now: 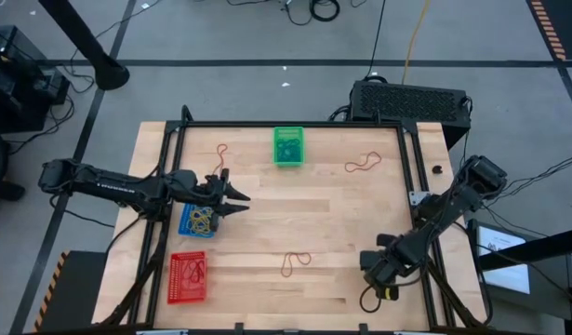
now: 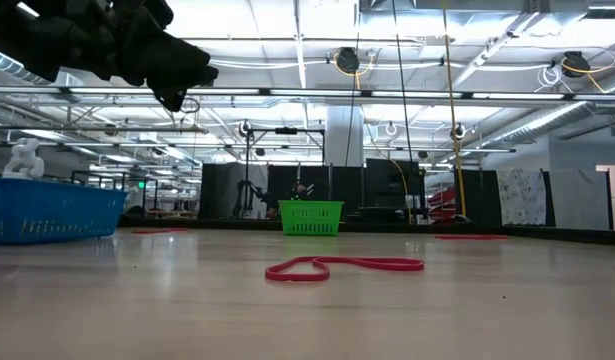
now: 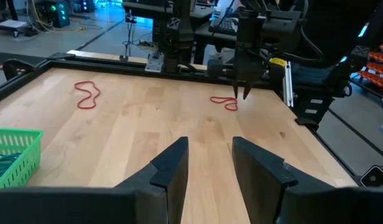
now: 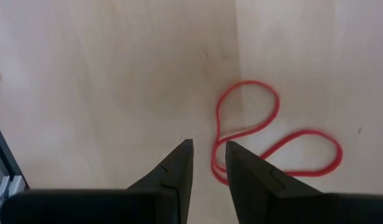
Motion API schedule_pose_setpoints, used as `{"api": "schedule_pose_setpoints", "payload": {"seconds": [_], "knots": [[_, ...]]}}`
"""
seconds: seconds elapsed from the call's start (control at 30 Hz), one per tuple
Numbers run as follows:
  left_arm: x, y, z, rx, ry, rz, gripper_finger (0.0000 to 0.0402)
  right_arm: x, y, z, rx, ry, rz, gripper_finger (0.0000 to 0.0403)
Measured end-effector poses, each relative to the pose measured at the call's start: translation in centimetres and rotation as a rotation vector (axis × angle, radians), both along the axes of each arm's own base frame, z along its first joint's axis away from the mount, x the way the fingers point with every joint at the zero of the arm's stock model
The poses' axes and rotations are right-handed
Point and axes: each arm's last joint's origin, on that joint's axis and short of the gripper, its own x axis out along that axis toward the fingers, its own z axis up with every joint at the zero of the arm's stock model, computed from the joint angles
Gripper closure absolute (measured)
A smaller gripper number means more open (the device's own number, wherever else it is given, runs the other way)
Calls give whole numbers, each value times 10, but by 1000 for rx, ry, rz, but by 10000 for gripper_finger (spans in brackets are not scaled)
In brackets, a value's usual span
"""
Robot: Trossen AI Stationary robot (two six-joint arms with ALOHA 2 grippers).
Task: Sort rubber bands into baskets
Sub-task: Put the red rubber band into the red bin
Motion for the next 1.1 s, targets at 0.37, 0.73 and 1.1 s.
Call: {"api": "schedule_pose_setpoints", "payload": {"seconds": [0.37,0.73,1.1], "knots": [[0,0,-1,-1,10,0,270,-13,6,-9,-15,-2,-23,316],[0,0,-2,0,17,1,270,-12,5,-10,-60,-46,-52,316],[0,0,-3,1,31,1,270,-18,12,-15,-60,-22,-21,316]]}}
